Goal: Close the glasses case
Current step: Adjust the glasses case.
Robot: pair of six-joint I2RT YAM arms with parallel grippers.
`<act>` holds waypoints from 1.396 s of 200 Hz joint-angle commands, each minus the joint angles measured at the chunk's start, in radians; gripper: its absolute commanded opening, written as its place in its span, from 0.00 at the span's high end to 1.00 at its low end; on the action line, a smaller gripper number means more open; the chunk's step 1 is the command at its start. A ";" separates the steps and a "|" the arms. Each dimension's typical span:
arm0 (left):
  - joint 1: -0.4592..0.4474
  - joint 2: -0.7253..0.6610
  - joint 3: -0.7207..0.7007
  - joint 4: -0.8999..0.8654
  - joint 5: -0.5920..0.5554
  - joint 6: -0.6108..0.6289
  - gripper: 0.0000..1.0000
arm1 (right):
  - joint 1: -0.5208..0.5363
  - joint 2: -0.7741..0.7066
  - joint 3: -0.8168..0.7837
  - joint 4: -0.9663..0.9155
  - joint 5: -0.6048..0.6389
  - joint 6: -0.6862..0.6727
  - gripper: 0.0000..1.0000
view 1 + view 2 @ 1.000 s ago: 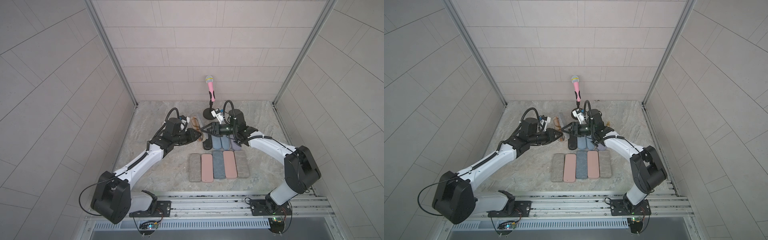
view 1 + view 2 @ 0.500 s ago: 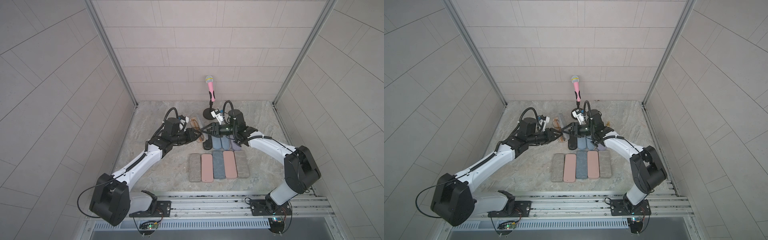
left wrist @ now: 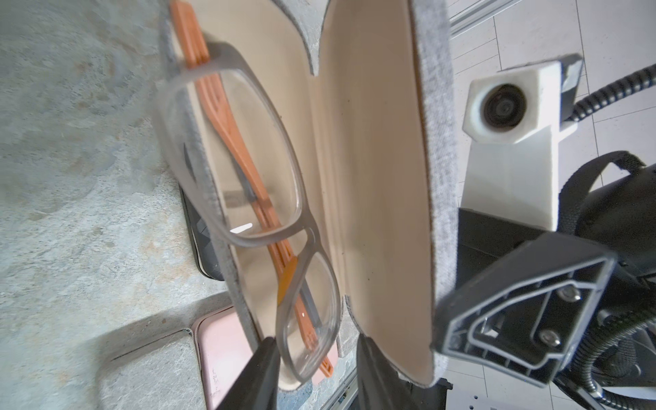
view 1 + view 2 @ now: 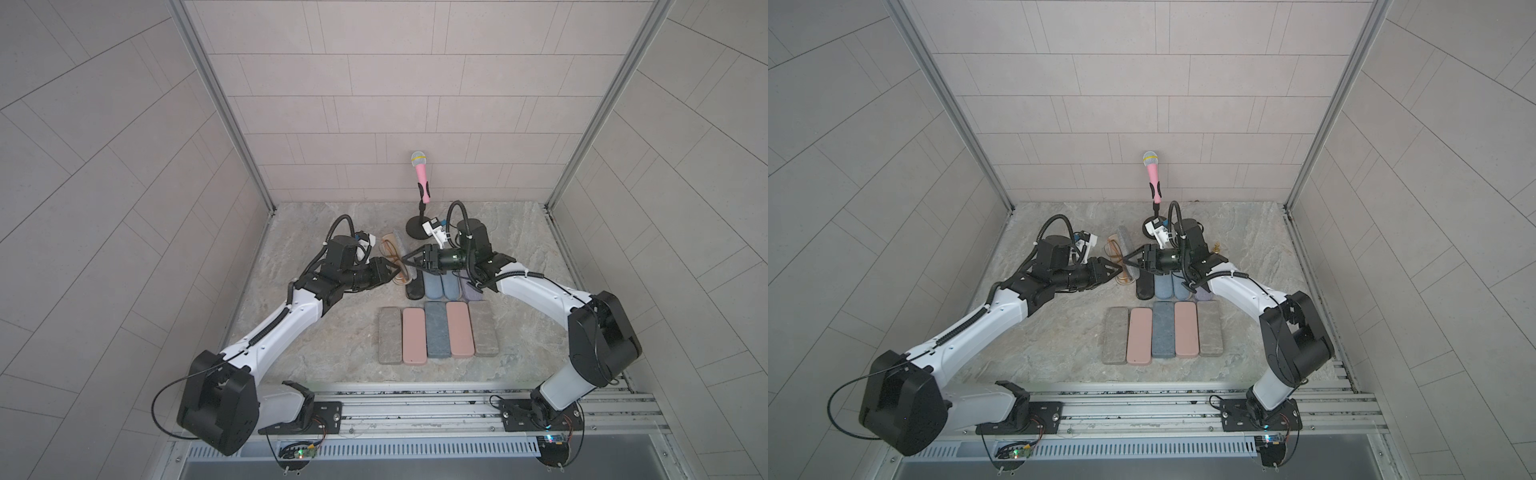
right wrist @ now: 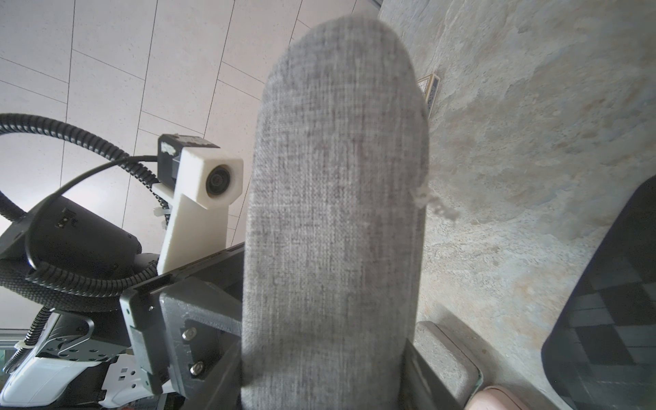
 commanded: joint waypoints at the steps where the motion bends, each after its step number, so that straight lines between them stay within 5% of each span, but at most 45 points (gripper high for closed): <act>1: 0.025 -0.011 0.011 -0.101 -0.065 0.050 0.57 | -0.010 -0.025 0.025 0.079 -0.033 0.010 0.79; 279: 0.075 -0.021 0.082 -0.085 -0.036 0.036 0.57 | 0.025 -0.014 0.002 0.089 -0.043 0.005 0.79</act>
